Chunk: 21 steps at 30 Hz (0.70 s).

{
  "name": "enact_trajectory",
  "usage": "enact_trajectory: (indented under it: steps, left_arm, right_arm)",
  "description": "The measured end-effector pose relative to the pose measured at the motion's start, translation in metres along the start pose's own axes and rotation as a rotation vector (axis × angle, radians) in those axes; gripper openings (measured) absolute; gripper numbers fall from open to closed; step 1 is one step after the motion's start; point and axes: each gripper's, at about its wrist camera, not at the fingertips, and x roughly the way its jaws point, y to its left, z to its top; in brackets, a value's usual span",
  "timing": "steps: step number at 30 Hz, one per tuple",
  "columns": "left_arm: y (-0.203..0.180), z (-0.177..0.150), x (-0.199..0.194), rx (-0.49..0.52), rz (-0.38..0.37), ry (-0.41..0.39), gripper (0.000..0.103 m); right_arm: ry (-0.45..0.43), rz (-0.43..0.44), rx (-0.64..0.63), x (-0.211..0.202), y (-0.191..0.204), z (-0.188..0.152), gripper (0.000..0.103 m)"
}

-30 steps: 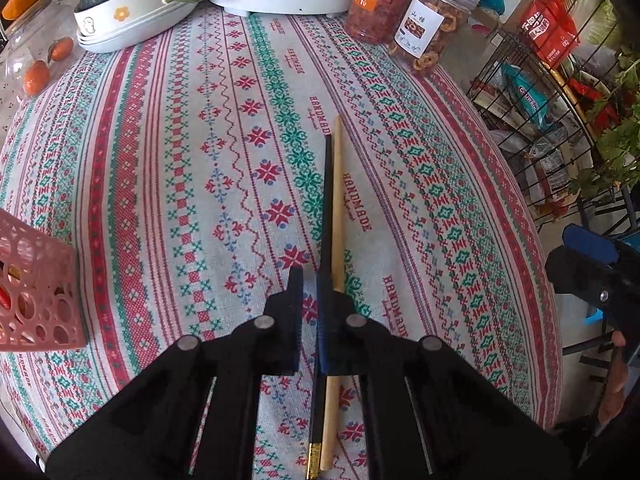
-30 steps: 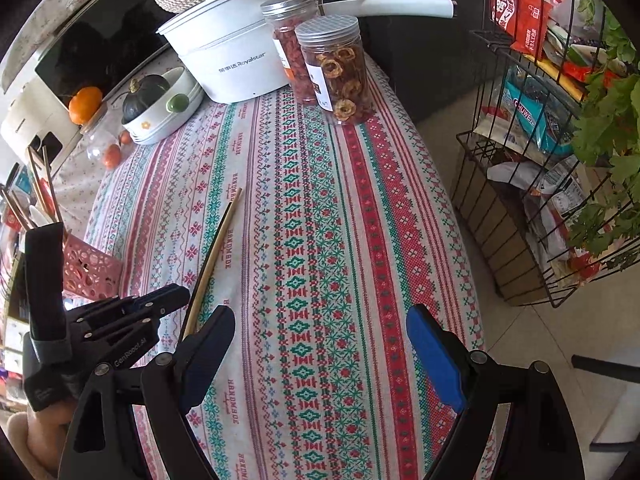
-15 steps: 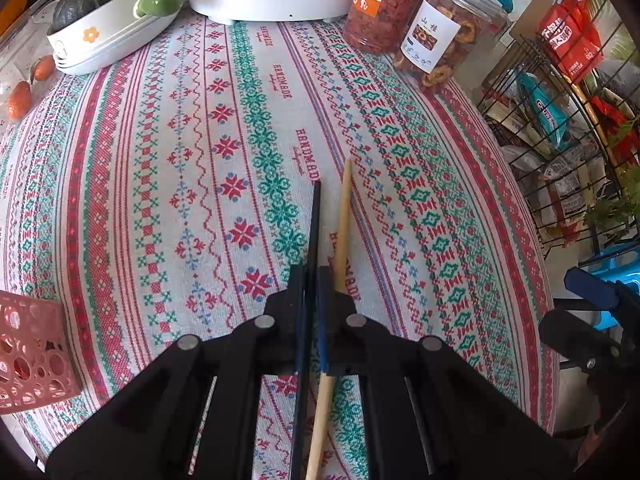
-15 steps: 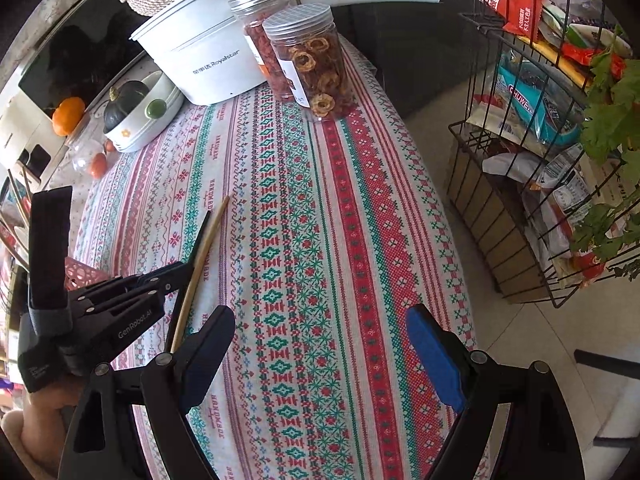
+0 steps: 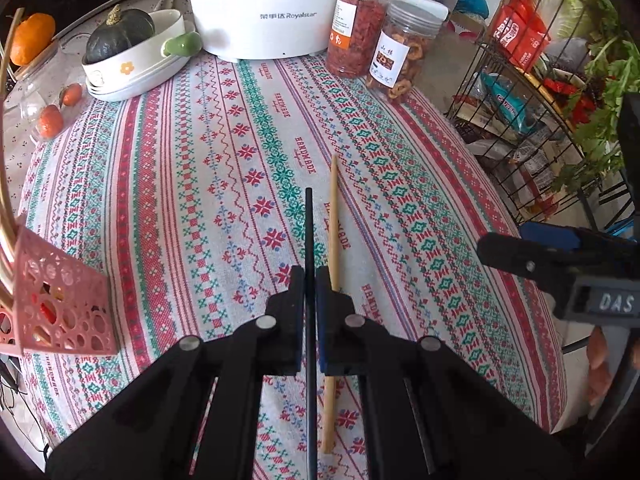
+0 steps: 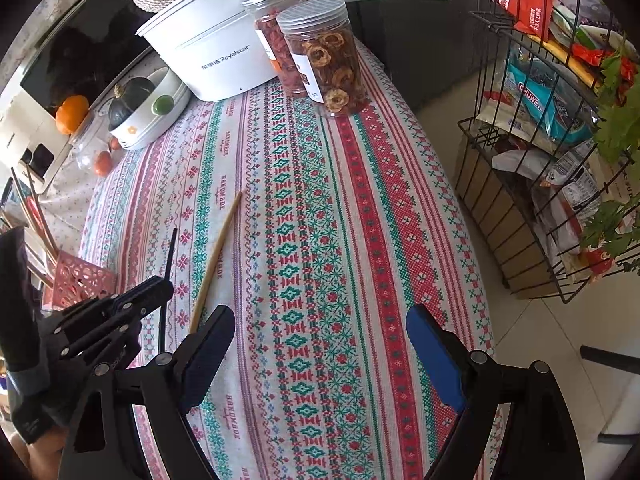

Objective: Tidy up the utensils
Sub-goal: 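Grasp the black chopstick with the left gripper while the right gripper grasps a wooden chopstick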

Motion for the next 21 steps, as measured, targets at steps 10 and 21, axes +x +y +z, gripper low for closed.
enact_trajectory:
  steps: [10,21]
  left_arm:
    - [0.04,-0.057,-0.084,0.011,-0.039,-0.123,0.006]
    - [0.087,-0.084,-0.111,-0.107,-0.1,-0.172,0.006]
  right_arm:
    - [0.0,-0.005,-0.056,0.019,0.038,0.0,0.089]
    - [-0.012,-0.024,-0.149,0.069,0.092,0.008,0.089]
